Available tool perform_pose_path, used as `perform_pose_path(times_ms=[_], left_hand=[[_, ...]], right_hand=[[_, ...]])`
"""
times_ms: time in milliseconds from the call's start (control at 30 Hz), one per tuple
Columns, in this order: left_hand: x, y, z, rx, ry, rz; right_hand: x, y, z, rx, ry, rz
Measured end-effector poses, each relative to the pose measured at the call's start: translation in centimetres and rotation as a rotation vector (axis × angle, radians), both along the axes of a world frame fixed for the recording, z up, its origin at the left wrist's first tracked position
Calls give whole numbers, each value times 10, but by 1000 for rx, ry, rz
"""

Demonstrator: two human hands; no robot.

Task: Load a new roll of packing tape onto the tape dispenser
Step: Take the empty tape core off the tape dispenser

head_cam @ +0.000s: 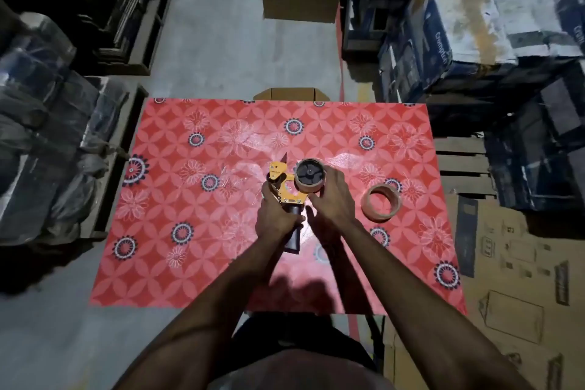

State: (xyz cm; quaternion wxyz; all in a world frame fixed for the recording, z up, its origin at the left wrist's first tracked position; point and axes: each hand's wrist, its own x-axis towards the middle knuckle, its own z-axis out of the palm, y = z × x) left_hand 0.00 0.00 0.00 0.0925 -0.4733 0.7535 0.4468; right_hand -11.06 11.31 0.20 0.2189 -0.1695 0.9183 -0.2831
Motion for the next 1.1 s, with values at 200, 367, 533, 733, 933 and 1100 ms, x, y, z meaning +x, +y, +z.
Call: perform_pose_path(times_ms=[200, 367, 533, 733, 933, 1100], left_hand=[[-5, 16, -13, 142, -150, 179], [-8, 6, -31, 299, -136, 135], [-9, -5, -30, 405, 47, 218], [-5, -20, -10, 285, 147, 195], [-6, -37, 43, 245, 272, 210], [4, -50, 67, 72, 189, 65]], right_hand=[[-10, -12, -13, 62, -43, 74], [-18, -22, -19, 73, -65, 90], [-35, -32, -12, 91, -84, 114], [-48, -47, 15, 56, 46, 135], [-51, -68, 60, 30, 186, 94], [-33, -69, 81, 25, 266, 127]])
